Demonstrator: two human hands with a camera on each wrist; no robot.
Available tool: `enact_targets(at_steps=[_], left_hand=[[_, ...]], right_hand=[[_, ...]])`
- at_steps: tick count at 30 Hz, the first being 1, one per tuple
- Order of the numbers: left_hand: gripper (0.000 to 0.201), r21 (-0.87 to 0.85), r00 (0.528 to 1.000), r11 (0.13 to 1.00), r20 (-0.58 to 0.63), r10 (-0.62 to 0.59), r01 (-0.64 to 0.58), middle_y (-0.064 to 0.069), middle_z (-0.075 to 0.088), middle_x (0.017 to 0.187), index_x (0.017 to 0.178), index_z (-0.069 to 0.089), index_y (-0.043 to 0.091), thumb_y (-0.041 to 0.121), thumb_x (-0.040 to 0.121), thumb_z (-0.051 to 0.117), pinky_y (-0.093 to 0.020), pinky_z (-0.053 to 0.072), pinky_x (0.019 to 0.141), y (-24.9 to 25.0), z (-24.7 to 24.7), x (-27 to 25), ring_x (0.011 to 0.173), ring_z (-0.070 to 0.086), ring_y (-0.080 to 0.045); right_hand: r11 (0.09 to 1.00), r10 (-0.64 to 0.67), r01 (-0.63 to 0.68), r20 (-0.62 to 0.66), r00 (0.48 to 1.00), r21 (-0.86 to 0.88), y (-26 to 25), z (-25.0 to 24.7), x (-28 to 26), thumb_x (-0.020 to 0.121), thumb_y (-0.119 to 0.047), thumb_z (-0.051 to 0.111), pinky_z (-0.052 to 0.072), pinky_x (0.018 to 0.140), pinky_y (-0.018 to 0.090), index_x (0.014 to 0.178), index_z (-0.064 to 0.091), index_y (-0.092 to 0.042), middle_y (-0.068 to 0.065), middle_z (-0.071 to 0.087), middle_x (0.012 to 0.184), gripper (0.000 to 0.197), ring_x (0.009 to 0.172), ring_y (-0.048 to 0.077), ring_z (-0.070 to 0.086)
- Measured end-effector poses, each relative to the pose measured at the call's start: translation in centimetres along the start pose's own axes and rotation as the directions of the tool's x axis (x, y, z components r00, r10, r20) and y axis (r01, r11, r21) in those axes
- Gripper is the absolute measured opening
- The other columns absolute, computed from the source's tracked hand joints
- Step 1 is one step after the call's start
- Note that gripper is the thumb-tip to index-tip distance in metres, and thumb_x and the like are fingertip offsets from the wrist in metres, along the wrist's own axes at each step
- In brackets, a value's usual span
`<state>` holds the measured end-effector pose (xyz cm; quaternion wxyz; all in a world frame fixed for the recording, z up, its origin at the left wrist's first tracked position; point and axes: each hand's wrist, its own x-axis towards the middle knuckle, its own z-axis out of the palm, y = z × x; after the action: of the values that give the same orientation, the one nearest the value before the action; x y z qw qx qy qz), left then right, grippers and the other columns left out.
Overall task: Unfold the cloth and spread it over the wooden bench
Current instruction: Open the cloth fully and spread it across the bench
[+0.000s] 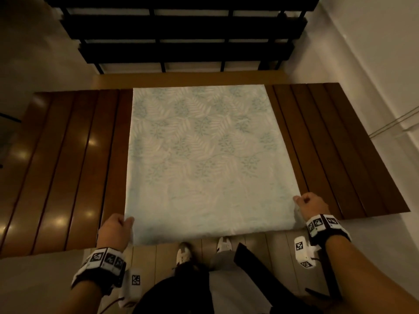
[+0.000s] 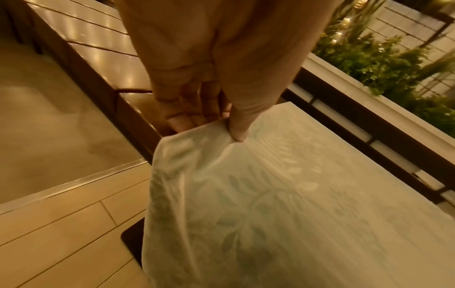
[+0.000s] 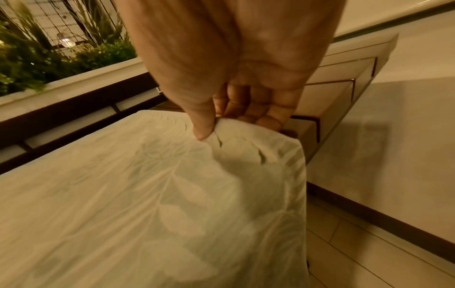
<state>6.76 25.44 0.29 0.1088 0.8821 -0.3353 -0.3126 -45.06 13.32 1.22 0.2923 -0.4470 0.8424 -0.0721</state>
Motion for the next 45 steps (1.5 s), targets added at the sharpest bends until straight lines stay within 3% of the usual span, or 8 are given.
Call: enact_targets(at_steps=[5,12,26,32,35,37,39,45], left_hand=[[0.022,0.062,1.000,0.998,-0.005,-0.019,0.019,-0.004,0.059,0.067,0.089,0.058,0.012,0.033,0.094,0.058,-0.033,0.040,0.061,-1.3,-0.4,-0.3,0.061,0.053,-0.019],[0.032,0.057,0.996,0.995,-0.004,-0.088,0.088,-0.008,0.065,0.082,0.098,0.057,0.014,0.044,0.088,0.061,-0.035,0.050,0.063,2.4,-0.7,2.4,0.070,0.062,-0.025],[0.031,0.134,0.992,0.985,-0.035,0.118,-0.112,-0.012,0.065,0.092,0.098,0.062,0.011,0.041,0.092,0.056,-0.034,0.045,0.063,20.8,-5.7,28.2,0.067,0.056,-0.022],[0.023,0.229,0.983,0.956,0.013,0.185,-0.183,-0.013,0.061,0.089,0.093,0.059,0.015,0.037,0.091,0.059,-0.042,0.051,0.070,23.0,-6.6,34.4,0.071,0.058,-0.032],[0.031,0.088,0.982,0.979,-0.020,0.186,-0.184,-0.017,0.066,0.086,0.083,0.058,0.020,0.049,0.078,0.066,-0.049,0.055,0.072,22.3,-6.4,34.5,0.074,0.063,-0.037],[0.038,0.113,0.936,0.943,-0.129,0.327,-0.314,-0.021,0.063,0.087,0.085,0.055,0.018,0.053,0.075,0.064,-0.052,0.054,0.072,23.1,-5.4,33.4,0.078,0.060,-0.041],[0.039,0.253,0.824,0.821,-0.125,0.552,-0.512,-0.023,0.061,0.101,0.102,0.056,0.011,0.042,0.082,0.067,-0.056,0.049,0.083,26.0,-3.8,30.2,0.094,0.055,-0.045],[0.039,0.216,0.405,0.356,0.261,0.877,-0.909,-0.009,0.054,0.120,0.122,0.056,0.015,0.027,0.085,0.064,-0.043,0.047,0.093,36.9,7.1,19.2,0.106,0.052,-0.030]], right_hand=[[0.997,-0.063,0.067,0.074,0.995,-0.044,1.6,-0.2,-0.6,0.095,-0.027,0.060,0.032,0.053,0.025,0.086,0.057,-0.010,0.007,0.057,0.074,0.020,0.061,0.015,0.049],[0.991,-0.109,0.118,0.137,0.985,-0.060,-1.8,-1.7,3.5,0.090,-0.042,0.063,0.038,0.057,0.029,0.083,0.057,-0.016,0.007,0.063,0.078,0.027,0.069,0.023,0.057],[0.988,-0.111,0.114,0.034,0.993,-0.107,-20.4,-0.4,23.5,0.091,-0.045,0.059,0.041,0.071,0.032,0.088,0.062,-0.016,0.014,0.065,0.090,0.029,0.079,0.031,0.058],[0.992,-0.082,0.075,-0.068,0.994,-0.100,-24.1,-0.2,24.1,0.090,-0.038,0.062,0.043,0.066,0.031,0.088,0.061,-0.013,0.010,0.063,0.081,0.025,0.067,0.027,0.057],[0.996,-0.077,0.065,-0.198,0.977,-0.065,-23.1,0.2,21.8,0.083,-0.037,0.068,0.041,0.065,0.031,0.090,0.053,-0.016,0.008,0.059,0.084,0.027,0.072,0.029,0.055],[0.989,-0.145,0.132,-0.259,0.955,-0.069,-21.7,0.9,19.5,0.080,-0.035,0.069,0.041,0.066,0.032,0.088,0.047,-0.019,0.006,0.054,0.089,0.028,0.076,0.029,0.053],[0.984,-0.173,0.156,-0.230,0.958,-0.090,-20.2,1.8,16.9,0.083,-0.038,0.066,0.047,0.072,0.037,0.094,0.050,-0.018,0.006,0.053,0.097,0.028,0.086,0.028,0.053],[0.955,-0.219,0.153,-0.258,0.941,-0.252,-16.4,4.1,11.5,0.091,-0.044,0.056,0.053,0.077,0.038,0.116,0.056,-0.015,0.009,0.060,0.108,0.038,0.098,0.028,0.056]])
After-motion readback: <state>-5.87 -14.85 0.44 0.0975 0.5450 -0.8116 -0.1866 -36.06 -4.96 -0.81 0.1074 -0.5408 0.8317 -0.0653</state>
